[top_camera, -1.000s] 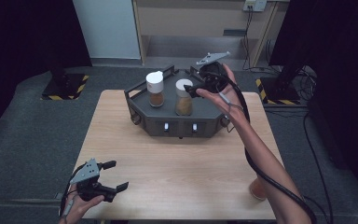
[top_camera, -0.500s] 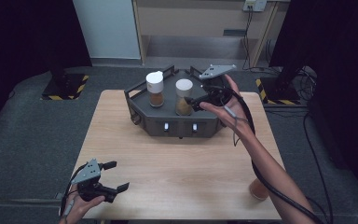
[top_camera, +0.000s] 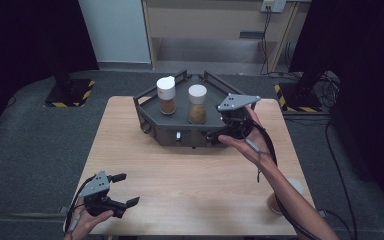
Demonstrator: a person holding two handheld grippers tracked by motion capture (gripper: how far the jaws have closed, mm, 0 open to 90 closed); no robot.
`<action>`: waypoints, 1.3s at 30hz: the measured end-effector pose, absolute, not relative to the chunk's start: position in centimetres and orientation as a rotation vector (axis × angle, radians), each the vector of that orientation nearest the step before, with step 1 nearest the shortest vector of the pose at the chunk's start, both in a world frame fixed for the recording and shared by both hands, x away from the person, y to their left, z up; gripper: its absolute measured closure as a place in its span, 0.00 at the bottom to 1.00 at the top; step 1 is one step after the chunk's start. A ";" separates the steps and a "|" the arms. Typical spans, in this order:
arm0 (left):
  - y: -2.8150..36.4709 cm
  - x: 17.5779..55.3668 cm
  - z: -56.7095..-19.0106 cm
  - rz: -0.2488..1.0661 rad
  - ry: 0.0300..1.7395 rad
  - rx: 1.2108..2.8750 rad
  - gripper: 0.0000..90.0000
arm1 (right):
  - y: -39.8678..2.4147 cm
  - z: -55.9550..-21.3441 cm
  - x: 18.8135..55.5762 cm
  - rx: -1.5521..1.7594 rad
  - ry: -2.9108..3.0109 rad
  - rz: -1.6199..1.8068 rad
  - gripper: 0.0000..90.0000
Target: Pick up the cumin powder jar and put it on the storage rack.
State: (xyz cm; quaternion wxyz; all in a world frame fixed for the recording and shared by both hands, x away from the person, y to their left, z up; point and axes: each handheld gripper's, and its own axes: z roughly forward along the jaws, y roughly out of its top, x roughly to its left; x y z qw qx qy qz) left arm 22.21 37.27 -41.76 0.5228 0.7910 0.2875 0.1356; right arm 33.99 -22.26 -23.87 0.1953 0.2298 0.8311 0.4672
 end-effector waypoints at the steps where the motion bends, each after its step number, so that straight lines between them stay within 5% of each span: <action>1: 37.3 22.2 -41.8 0.325 0.689 1.895 0.04 | -22.3 -24.1 33.7 0.641 2.334 1.304 0.10; 39: 36.9 22.4 -41.6 0.321 0.685 1.926 0.04 | -22.9 -34.0 28.6 0.679 2.473 1.231 0.11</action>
